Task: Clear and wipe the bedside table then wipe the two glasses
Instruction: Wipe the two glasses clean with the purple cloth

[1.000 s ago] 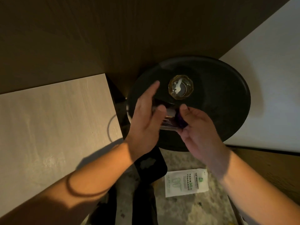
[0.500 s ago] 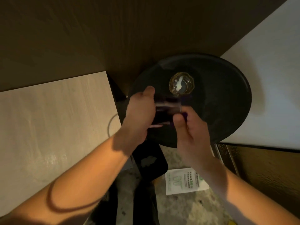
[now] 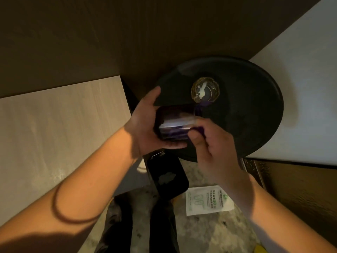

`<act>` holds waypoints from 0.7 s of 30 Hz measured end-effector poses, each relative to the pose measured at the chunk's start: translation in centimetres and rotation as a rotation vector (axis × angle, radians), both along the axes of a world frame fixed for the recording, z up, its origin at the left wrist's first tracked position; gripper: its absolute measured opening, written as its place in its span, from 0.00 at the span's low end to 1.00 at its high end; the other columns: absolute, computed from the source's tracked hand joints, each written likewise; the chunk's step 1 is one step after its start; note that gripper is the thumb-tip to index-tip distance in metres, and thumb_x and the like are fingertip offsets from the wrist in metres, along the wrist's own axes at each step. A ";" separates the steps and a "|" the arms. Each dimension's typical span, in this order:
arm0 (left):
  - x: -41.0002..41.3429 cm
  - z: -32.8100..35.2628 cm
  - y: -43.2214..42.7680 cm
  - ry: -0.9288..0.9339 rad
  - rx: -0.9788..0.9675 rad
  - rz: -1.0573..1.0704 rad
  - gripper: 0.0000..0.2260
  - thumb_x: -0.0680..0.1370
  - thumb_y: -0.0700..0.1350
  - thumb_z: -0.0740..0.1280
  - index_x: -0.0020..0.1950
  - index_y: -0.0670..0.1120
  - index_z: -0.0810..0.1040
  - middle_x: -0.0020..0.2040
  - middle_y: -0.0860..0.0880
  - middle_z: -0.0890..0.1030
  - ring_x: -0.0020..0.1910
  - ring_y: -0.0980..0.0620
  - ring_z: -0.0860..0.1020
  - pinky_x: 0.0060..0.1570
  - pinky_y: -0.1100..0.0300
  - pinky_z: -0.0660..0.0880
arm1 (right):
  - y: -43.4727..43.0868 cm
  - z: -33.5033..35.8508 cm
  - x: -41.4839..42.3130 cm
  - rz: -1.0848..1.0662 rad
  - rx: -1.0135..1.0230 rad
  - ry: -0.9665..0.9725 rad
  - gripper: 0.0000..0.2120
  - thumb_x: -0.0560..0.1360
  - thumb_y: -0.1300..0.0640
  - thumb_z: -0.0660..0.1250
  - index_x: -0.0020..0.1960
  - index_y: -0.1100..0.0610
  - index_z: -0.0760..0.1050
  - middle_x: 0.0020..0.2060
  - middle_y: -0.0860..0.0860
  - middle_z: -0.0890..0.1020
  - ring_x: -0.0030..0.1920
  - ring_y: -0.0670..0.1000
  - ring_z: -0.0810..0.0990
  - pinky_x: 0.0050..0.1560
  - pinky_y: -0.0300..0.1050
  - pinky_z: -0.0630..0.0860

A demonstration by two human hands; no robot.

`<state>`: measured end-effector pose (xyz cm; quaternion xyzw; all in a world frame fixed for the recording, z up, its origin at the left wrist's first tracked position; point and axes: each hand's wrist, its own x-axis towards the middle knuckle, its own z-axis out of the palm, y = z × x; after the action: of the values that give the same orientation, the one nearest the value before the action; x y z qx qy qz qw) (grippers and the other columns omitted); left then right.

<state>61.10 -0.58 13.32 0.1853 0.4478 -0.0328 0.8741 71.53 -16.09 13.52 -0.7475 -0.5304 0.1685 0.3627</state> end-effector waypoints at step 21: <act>-1.5 -0.1 -0.1 -0.012 0.130 0.094 0.26 0.81 0.66 0.59 0.66 0.48 0.80 0.53 0.46 0.89 0.55 0.44 0.86 0.58 0.48 0.80 | 2.1 0.6 -1.7 -0.152 -0.077 0.242 0.10 0.85 0.55 0.60 0.55 0.58 0.79 0.43 0.45 0.84 0.44 0.40 0.84 0.45 0.31 0.77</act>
<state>59.64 -0.64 13.26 0.2207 0.4517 0.0384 0.8636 69.78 -14.03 14.11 -0.7731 -0.4177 0.2495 0.4069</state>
